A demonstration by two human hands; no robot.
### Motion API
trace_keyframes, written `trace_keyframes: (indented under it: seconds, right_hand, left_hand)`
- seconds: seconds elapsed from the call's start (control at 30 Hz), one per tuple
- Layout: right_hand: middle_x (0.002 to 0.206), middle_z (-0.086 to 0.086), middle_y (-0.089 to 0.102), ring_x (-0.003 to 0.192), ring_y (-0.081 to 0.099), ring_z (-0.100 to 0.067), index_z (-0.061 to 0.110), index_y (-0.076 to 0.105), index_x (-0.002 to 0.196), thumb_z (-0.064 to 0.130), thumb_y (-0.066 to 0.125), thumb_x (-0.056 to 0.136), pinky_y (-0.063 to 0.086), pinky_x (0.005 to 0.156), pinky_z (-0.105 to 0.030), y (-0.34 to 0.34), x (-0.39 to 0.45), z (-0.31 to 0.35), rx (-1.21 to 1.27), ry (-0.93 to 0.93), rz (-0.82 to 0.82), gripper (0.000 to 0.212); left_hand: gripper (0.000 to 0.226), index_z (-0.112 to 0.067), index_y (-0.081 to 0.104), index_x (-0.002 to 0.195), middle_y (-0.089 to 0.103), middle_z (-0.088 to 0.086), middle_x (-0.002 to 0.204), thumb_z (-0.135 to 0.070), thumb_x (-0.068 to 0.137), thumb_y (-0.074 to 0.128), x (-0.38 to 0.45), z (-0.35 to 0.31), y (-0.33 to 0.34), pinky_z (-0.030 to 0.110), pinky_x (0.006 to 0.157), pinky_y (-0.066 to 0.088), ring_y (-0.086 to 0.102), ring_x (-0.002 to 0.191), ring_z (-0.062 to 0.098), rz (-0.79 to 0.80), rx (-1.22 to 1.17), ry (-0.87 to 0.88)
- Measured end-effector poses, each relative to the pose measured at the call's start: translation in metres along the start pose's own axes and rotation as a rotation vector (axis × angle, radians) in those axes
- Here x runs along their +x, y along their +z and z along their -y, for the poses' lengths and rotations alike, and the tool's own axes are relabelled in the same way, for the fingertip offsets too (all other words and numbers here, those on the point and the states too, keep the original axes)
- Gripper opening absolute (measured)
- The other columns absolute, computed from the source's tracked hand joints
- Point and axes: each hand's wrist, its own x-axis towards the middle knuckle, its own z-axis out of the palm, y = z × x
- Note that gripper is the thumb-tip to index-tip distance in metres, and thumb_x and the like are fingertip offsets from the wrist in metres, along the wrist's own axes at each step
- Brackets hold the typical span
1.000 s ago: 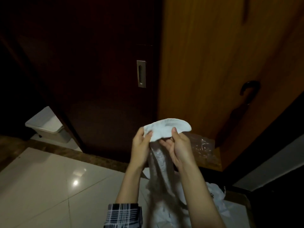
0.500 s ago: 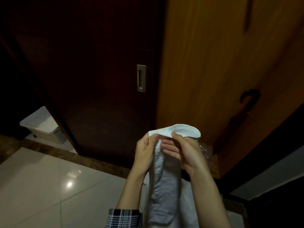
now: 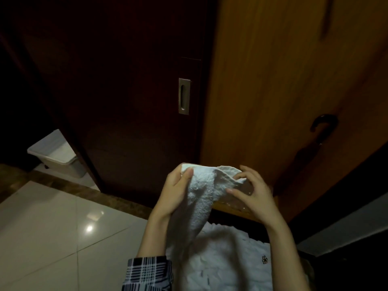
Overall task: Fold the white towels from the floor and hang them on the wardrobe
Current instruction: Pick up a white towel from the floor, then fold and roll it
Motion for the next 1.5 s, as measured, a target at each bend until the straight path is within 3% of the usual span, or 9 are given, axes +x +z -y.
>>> trace_keyframes:
  seconds: [0.27, 0.4, 0.53, 0.67, 0.93, 1.0, 1.1, 1.27, 1.5]
  right_hand:
    - [0.082, 0.011, 0.063, 0.084, 0.062, -0.013, 0.021, 0.073, 0.079, 0.022, 0.074, 0.08, 0.039, 0.067, -0.008, 0.01, 0.01, 0.007, -0.13, -0.025, -0.135, 0.002]
    - [0.081, 0.002, 0.064, 0.076, 0.06, -0.013, 0.01, 0.076, 0.082, 0.011, 0.075, 0.078, 0.045, 0.07, -0.021, 0.0, 0.018, 0.023, -0.271, -0.375, -0.254, 0.004]
    - [0.095, 0.008, 0.063, 0.087, 0.06, -0.009, 0.014, 0.071, 0.098, 0.012, 0.073, 0.081, 0.045, 0.076, -0.013, -0.004, 0.028, 0.024, -0.278, -0.386, -0.172, 0.017]
    - [0.091, 0.006, 0.058, 0.082, 0.058, -0.011, 0.01, 0.069, 0.102, 0.014, 0.07, 0.084, 0.045, 0.072, -0.022, -0.001, 0.032, 0.015, -0.398, -0.473, -0.137, 0.018]
    - [0.064, 0.002, 0.058, 0.05, 0.054, -0.017, 0.017, 0.047, 0.094, 0.04, 0.035, 0.096, 0.043, 0.044, -0.028, -0.018, 0.036, 0.002, -0.811, -0.598, 0.137, 0.026]
    - [0.068, 0.0, 0.065, 0.047, 0.055, -0.017, 0.019, 0.04, 0.116, 0.023, 0.043, 0.093, 0.047, 0.043, -0.03, -0.019, 0.033, -0.001, -0.905, -0.616, 0.238, 0.024]
    - [0.063, -0.001, 0.062, 0.038, 0.046, -0.013, 0.017, 0.038, 0.14, -0.012, 0.067, 0.067, 0.035, 0.037, -0.022, -0.016, 0.029, -0.004, -0.901, -0.731, 0.316, 0.084]
    - [0.072, -0.001, 0.064, 0.058, 0.057, -0.018, 0.019, 0.057, 0.12, 0.022, 0.053, 0.09, 0.035, 0.054, -0.027, 0.0, 0.013, 0.017, -1.043, -0.794, 0.634, 0.03]
    - [0.076, -0.002, 0.064, 0.063, 0.057, -0.023, 0.014, 0.052, 0.122, 0.013, 0.047, 0.088, 0.041, 0.054, -0.033, 0.011, 0.017, 0.012, -1.092, -0.929, 0.692, 0.035]
  left_hand:
    - [0.019, -0.011, 0.06, 0.092, 0.063, -0.006, 0.078, -0.014, 0.099, 0.043, -0.001, 0.01, -0.018, 0.015, 0.065, 0.048, 0.06, 0.072, 0.001, -0.07, -0.034, 0.004]
    - [0.02, -0.013, 0.062, 0.096, 0.064, -0.001, 0.088, -0.016, 0.1, 0.042, 0.003, 0.011, -0.037, 0.016, 0.07, 0.048, 0.06, 0.079, 0.001, -0.126, 0.102, 0.002]
    - [0.016, -0.016, 0.065, 0.095, 0.064, -0.004, 0.092, -0.022, 0.098, 0.05, 0.011, 0.021, -0.051, 0.024, 0.079, 0.043, 0.057, 0.09, 0.002, -0.141, 0.4, -0.02]
    - [0.015, -0.019, 0.067, 0.093, 0.067, -0.006, 0.082, -0.018, 0.097, 0.053, 0.011, 0.022, -0.046, 0.014, 0.065, 0.046, 0.06, 0.07, -0.004, -0.186, 0.242, -0.076]
    - [0.015, -0.011, 0.068, 0.081, 0.069, 0.004, 0.077, -0.011, 0.093, 0.058, 0.015, 0.032, -0.031, 0.026, 0.072, 0.055, 0.066, 0.077, 0.013, -0.229, -0.02, -0.199]
    - [0.015, -0.013, 0.069, 0.082, 0.069, -0.002, 0.073, -0.01, 0.093, 0.058, 0.014, 0.032, -0.026, 0.021, 0.067, 0.052, 0.065, 0.072, 0.006, -0.269, -0.05, -0.184]
    - [0.016, -0.018, 0.071, 0.091, 0.072, -0.003, 0.082, -0.01, 0.093, 0.058, 0.014, 0.034, -0.023, 0.018, 0.07, 0.052, 0.066, 0.08, 0.006, -0.314, -0.055, -0.165]
    - [0.014, -0.01, 0.069, 0.097, 0.07, -0.001, 0.086, -0.007, 0.093, 0.057, 0.013, 0.032, -0.021, 0.012, 0.069, 0.049, 0.065, 0.078, -0.003, -0.326, -0.009, -0.158]
    - [0.013, -0.003, 0.067, 0.095, 0.069, 0.014, 0.091, -0.007, 0.094, 0.055, 0.014, 0.027, -0.024, 0.018, 0.074, 0.055, 0.066, 0.085, 0.013, -0.248, -0.075, -0.167]
